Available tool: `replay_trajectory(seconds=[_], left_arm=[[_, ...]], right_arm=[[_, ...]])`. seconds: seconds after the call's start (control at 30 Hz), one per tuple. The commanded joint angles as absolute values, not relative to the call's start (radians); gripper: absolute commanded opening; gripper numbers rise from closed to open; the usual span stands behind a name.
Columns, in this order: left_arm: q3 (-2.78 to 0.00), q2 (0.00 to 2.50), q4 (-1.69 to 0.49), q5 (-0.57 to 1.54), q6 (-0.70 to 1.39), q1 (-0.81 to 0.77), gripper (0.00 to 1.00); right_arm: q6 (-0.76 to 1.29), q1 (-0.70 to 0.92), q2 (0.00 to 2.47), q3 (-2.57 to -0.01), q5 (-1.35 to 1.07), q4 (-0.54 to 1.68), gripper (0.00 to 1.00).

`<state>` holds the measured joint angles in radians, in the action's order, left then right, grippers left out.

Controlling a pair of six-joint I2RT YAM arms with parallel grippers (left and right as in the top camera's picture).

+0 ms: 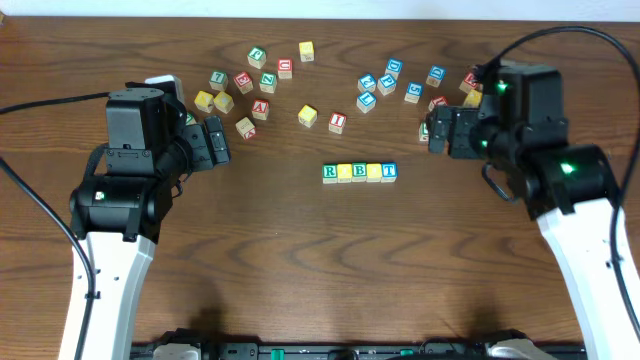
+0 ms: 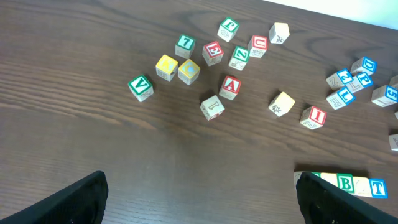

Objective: Spell out ROBOT

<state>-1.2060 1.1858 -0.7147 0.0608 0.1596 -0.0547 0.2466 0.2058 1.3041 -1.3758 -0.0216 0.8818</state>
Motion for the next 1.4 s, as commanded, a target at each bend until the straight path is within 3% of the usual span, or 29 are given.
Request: replay_trajectory(seconds=[0.0,0.9,1.1,1.37], left_arm=[[-1.231,1.191,-0.718,0.052,0.157,-0.051,0.96],[-1.231,1.191,-0.718,0.052,0.157,-0.051,0.96],[-1.231,1.191,-0.718,0.052,0.157,-0.051,0.96],[-1.231,1.191,-0.718,0.052,0.157,-0.051,0.97]], right_arm=[[0.242,0.196,1.26,-1.394,-0.006,0.884,0.99],[0.202,0.191,1.246,-1.39,0.004,0.896,0.99],[0.165,0.19,1.12,-1.205,0.056,0.668,0.99],[0.159,0.144,0.736,-0.647,0.062,0.178,0.99]])
